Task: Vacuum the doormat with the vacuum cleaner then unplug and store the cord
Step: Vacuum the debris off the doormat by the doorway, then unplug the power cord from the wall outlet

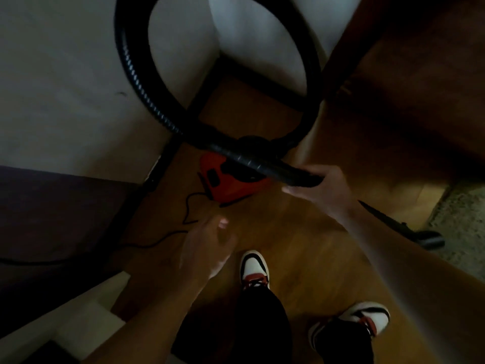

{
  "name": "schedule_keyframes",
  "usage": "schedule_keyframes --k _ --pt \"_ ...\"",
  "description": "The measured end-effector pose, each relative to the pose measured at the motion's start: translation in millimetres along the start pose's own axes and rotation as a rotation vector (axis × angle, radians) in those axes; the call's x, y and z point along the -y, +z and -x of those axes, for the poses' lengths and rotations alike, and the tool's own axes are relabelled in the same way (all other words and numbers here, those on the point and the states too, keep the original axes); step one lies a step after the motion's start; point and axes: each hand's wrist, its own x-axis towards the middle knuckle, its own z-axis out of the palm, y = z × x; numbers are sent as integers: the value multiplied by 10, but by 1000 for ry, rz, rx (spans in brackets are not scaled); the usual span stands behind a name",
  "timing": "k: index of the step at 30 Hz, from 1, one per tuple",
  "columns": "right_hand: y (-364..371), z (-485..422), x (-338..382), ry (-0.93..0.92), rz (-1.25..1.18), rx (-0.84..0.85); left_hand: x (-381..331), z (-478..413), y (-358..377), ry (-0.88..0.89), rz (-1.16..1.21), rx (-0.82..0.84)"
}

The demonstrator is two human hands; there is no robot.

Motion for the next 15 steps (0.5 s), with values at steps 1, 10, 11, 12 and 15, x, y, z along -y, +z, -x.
schedule_keyframes --k 1,10,11,12,15 --pt "25 -75 51 -42 13 -2 52 -110 2 -29 19 -4" --pt "379 -662 98 -283 31 -163 392 -845 226 -153 97 53" --pt "402 -713 80 -308 41 -172 431 -897 278 -145 80 49" --pt "416 -770 63 -325 47 -174 471 -956 330 -131 56 37" --pt "441 -898 55 -346 49 -159 571 -1099 485 -94 19 -9"
